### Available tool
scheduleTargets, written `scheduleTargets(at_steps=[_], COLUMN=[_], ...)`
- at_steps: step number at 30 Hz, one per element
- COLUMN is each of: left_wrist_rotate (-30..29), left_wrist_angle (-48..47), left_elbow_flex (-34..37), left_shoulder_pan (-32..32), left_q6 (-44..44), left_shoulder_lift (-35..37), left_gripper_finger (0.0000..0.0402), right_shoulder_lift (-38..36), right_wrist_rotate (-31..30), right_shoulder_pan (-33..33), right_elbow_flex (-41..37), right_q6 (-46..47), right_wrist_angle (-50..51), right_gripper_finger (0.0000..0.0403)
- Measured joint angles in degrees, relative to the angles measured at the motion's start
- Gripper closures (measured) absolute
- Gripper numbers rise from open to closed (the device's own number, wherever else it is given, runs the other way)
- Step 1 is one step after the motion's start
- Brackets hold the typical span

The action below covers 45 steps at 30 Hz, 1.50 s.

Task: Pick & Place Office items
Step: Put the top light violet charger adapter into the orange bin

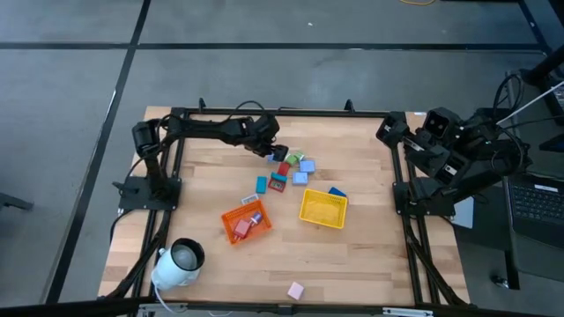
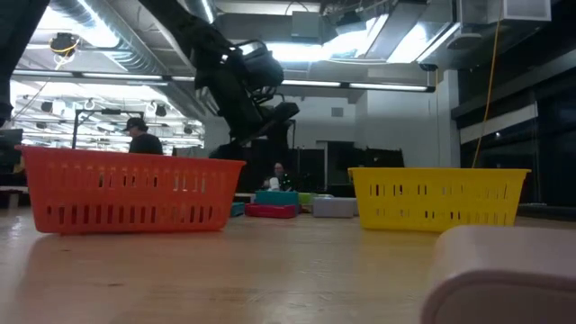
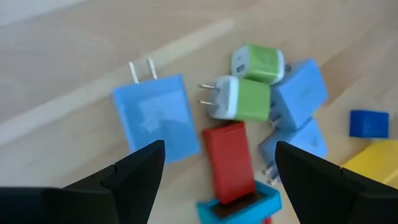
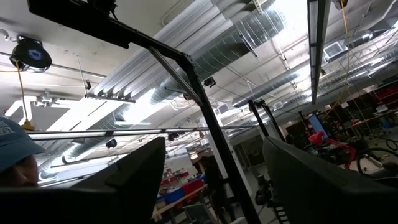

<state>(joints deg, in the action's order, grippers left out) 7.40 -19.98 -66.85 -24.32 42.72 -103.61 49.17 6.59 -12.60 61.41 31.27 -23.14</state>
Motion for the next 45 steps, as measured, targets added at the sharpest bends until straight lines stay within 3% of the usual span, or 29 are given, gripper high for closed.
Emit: scheduleTargets(at_steps=[14, 45], left_wrist_rotate=[-0.03, 1.33], left_wrist_angle=[-1.91, 1.58], left_elbow_flex=[0.00, 0.04], left_shoulder_pan=[-2.46, -1.33], left_q6=[-1.77, 0.19], left_shoulder_lift=[-0.87, -2.73], left_gripper_finger=[0.0102, 0.0102], right_shoulder_lift=[0.00, -0.02], right_wrist_rotate=[-0.17, -0.81], right_shoulder_pan=[0.00, 0.00], right_elbow_flex=[0.00, 0.00], right_q6=[-0.22, -0.42], right_wrist_angle=[0.00, -0.02], right_gripper_finger=[0.0126, 0.0126])
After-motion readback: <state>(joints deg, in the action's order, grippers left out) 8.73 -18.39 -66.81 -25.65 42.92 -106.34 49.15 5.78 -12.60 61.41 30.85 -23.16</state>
